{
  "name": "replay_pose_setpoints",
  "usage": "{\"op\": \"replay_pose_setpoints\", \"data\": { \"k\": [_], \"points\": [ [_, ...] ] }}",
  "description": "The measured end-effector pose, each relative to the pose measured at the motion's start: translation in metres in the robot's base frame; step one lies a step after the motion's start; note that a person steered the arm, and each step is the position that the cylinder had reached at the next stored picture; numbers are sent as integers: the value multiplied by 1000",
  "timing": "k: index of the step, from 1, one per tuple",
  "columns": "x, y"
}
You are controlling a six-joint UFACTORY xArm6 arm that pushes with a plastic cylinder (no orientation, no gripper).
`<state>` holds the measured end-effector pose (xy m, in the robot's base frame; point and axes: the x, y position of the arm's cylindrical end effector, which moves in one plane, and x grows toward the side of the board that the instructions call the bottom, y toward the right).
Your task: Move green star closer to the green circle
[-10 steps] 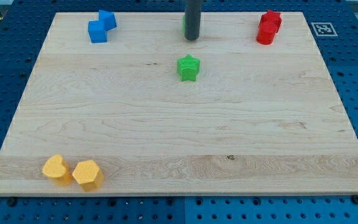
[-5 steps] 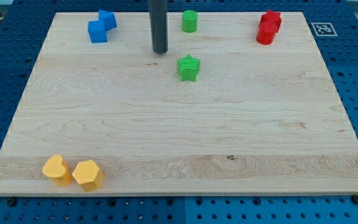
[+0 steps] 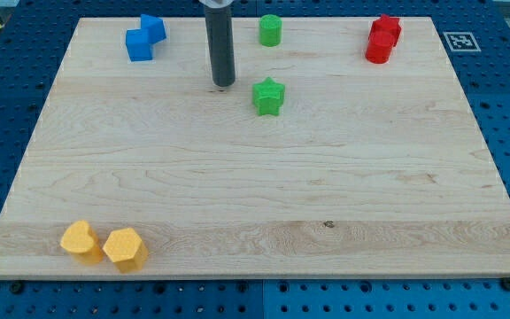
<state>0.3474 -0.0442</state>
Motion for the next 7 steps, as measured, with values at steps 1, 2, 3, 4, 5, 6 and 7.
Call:
{"op": "replay_pose_setpoints", "data": {
  "k": [1,2,3,4,5,6,7],
  "points": [
    [17,7],
    [19,20],
    [30,27],
    [37,47],
    [53,63],
    [72,64],
    [73,88]
  ]
}}
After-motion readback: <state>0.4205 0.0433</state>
